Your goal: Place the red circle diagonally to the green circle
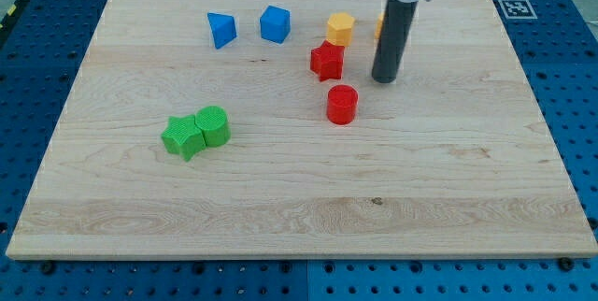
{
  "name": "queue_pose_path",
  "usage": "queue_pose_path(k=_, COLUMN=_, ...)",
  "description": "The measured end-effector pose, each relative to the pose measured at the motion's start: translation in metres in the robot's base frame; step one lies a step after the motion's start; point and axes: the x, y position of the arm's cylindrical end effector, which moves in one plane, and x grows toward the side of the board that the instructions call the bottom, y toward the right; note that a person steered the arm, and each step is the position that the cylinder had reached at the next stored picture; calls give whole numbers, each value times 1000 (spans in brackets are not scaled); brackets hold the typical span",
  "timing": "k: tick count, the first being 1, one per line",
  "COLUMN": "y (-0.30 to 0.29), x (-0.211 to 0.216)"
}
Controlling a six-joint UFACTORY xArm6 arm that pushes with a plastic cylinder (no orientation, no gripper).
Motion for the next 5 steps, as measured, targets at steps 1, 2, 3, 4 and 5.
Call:
queue_pose_path(k=1, y=-33, x=-6)
queue_pose_path(k=2, y=-43, x=-15)
queue_pose_path(k=3, y=-43, x=-25)
queue_pose_path(k=4, y=-44, x=-27)
queue_pose_path(k=5, y=-49, x=-27)
